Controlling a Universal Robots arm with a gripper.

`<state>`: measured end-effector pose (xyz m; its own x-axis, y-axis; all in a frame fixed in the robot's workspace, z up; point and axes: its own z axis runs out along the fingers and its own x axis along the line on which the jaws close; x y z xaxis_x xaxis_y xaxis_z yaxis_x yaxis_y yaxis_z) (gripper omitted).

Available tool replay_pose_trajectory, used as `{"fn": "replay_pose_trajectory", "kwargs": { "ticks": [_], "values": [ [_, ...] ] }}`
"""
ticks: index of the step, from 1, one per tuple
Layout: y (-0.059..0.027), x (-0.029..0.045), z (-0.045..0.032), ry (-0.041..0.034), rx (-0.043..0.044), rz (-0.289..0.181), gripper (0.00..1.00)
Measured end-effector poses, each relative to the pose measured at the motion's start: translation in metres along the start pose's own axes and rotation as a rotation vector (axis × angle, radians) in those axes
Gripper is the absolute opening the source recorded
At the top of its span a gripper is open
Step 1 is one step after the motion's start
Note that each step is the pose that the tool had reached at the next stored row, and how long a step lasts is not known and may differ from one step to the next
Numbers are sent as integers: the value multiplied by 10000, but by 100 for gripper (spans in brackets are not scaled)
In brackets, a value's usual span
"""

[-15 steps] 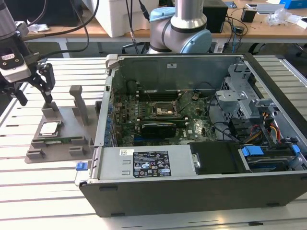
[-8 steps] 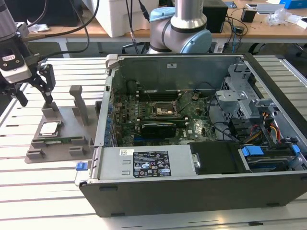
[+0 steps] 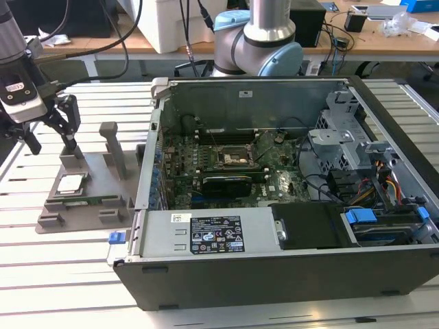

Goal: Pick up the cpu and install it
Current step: 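Pick up the cpu and move it towards the insertion slot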

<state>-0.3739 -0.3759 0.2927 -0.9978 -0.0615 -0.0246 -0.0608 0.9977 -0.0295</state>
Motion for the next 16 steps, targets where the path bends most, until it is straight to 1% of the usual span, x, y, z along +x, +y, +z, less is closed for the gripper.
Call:
{"fn": "replay_pose_trajectory", "kwargs": {
  "ticks": [12,16],
  "values": [
    [3,4,107,0,0,0,66],
    [5,6,155,-1,0,0,66]
  ]
}}
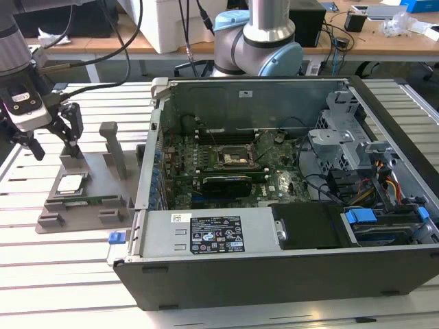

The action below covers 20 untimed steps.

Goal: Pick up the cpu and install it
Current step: 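Pick up the cpu and move it towards the insertion slot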

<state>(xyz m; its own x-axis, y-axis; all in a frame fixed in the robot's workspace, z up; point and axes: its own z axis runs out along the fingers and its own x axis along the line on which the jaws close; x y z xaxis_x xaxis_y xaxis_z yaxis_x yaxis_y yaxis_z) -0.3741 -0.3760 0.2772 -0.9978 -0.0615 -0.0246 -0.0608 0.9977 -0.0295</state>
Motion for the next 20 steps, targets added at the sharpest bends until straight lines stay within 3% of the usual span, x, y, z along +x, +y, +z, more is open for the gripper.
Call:
{"fn": "replay_pose_trajectory", "kwargs": {
  "ticks": [20],
  "values": [
    [5,6,168,0,0,0,66]
  ]
}}
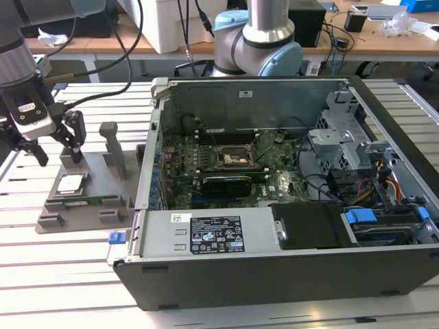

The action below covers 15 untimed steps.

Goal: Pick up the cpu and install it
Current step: 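Pick up the cpu and move it towards the insertion slot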

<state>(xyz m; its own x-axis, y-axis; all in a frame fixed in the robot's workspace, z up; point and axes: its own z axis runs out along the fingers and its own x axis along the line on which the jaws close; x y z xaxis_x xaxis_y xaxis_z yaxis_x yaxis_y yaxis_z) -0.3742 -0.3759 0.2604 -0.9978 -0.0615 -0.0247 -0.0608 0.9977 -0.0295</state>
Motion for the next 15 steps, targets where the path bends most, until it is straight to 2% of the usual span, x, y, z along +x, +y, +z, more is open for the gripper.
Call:
{"fn": "replay_pose_trajectory", "kwargs": {
  "ticks": [9,13,15],
  "values": [
    [6,14,208,1,2,-11,66],
    [12,52,359,-1,1,-42,66],
    [12,56,401,0,2,-52,66]
  ]
}}
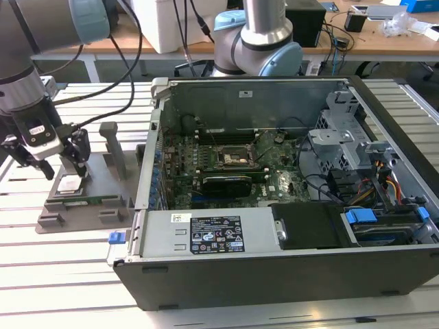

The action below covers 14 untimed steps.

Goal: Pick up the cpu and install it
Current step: 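Pick up the cpu and move it towards the insertion slot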

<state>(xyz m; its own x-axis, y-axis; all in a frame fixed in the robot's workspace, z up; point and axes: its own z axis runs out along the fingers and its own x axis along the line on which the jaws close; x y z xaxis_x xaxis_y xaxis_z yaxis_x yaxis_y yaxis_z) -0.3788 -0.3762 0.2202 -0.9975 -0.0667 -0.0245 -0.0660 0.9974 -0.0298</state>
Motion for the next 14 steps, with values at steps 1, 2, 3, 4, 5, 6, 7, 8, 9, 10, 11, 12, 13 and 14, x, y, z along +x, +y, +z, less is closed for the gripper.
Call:
{"fn": "replay_pose_trajectory", "kwargs": {
  "ticks": [1,2,3,4,5,6,7,8,9,10,11,12,13,14],
  "values": [
    [2,5,34,0,0,-3,66],
    [4,14,71,-1,-1,-7,66],
    [5,23,102,-1,0,-13,66],
    [6,31,123,0,-1,-16,66],
    [7,35,144,-1,-1,-19,66],
    [7,37,161,-1,-1,-22,66],
    [8,39,179,-2,-1,-24,66],
    [9,41,194,-1,-1,-27,66],
    [10,42,209,-2,-1,-29,66],
    [11,44,234,-2,-2,-41,66],
    [12,46,244,-1,-1,-44,66],
    [13,49,255,-1,-2,-48,66],
    [14,51,269,-2,-4,-55,66],
    [15,53,277,-2,-4,-58,66]
  ]
}}
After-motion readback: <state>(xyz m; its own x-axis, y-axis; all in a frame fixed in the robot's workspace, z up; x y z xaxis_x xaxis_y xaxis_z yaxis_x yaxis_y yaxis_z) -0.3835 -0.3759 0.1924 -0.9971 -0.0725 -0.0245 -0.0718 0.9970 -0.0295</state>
